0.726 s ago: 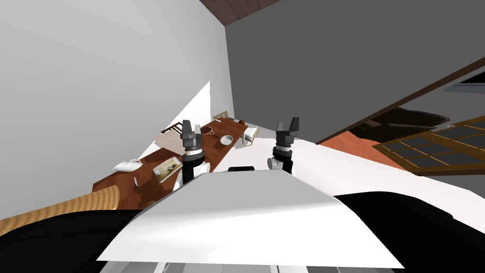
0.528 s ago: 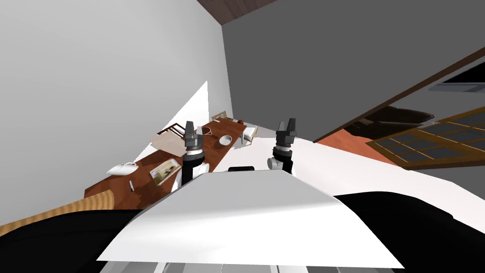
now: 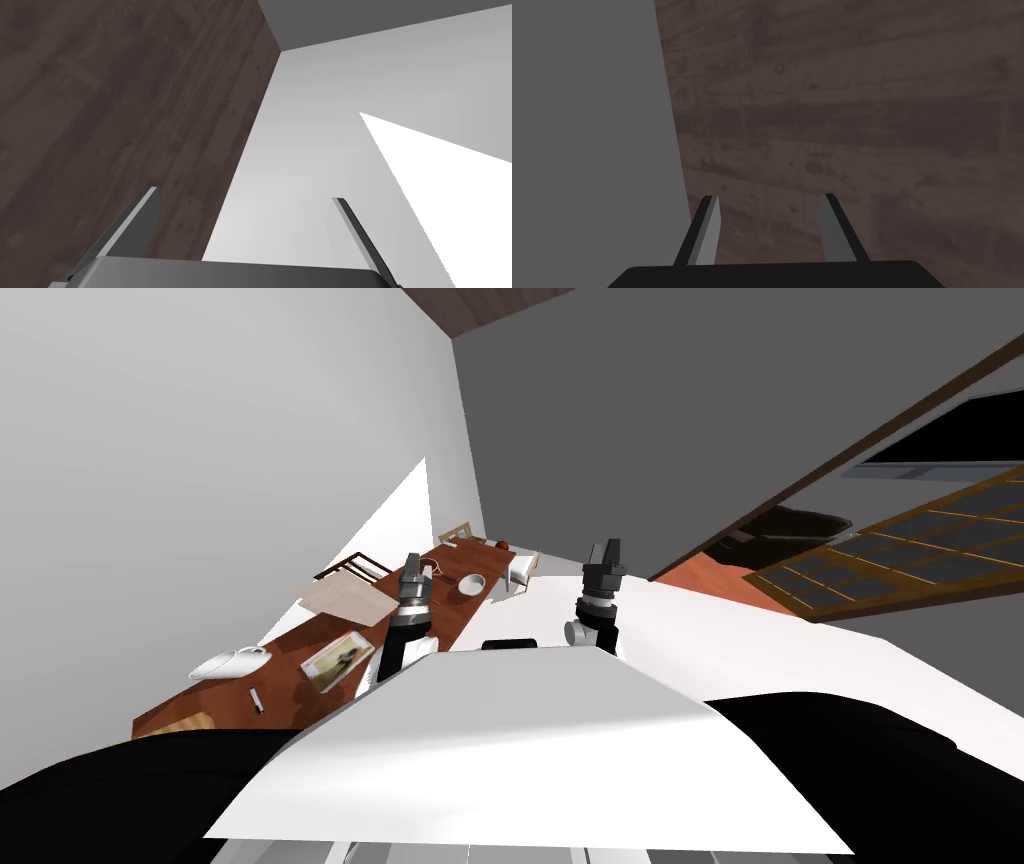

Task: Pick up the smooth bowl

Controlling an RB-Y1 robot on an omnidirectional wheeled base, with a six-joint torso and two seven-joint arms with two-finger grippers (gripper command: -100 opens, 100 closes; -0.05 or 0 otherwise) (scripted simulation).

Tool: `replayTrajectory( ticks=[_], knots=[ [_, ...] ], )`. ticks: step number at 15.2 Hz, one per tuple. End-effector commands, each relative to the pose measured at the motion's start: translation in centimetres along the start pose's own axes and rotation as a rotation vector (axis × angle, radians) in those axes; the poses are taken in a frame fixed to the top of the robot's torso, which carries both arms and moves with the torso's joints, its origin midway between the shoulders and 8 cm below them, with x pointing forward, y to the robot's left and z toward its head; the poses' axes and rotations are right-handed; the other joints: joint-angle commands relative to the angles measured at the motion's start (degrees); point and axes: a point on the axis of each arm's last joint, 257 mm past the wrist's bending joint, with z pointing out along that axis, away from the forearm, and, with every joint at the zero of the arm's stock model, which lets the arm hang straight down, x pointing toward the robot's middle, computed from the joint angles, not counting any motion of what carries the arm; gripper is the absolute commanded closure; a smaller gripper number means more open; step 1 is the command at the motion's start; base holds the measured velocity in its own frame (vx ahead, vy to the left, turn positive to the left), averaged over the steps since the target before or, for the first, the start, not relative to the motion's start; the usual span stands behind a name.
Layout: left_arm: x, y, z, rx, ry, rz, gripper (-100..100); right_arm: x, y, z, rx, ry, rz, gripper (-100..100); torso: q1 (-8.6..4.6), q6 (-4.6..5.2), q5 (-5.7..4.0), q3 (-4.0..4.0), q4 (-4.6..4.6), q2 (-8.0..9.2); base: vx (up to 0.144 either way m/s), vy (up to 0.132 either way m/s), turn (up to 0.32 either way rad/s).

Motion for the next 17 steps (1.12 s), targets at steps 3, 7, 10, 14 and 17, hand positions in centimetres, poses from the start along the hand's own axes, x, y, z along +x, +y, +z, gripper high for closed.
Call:
replayTrajectory(
  ticks=[3,7,10,14,17],
  knots=[
    [-0.3,3.9,-1.0,-0.129,0.009,-0.017,-100,0.0,0.0,0.0,0.0,0.0,0.0,0,0.01,0.0,0.0,0.0,0.0,0.0,-0.017,0.008,-0.138],
    [-0.5,7.5,-2.3,-0.256,0.014,-0.033,-100,0.0,0.0,0.0,0.0,0.0,0.0,0,0.02,0.0,0.01,-0.01,-0.01,-0.02,-0.013,0.007,-0.149],
    [-0.7,9.6,-3.2,-0.329,0.016,-0.041,-100,0.0,0.0,0.0,0.0,0.0,0.0,0,0.0,-0.02,0.0,-0.02,-0.01,-0.03,-0.008,0.005,-0.092],
    [-0.7,12.0,-4.5,-0.424,0.021,-0.049,-100,0.0,0.0,0.0,0.0,0.0,0.0,0,0.0,0.0,0.0,-0.04,-0.01,-0.06,-0.003,0.005,-0.123],
    [-0.9,13.8,-5.7,-0.493,0.021,-0.057,-100,0.0,0.0,0.0,0.0,0.0,0.0,0,-0.01,0.0,0.0,-0.05,-0.02,-0.08,0.002,0.001,-0.071]
  ],
)
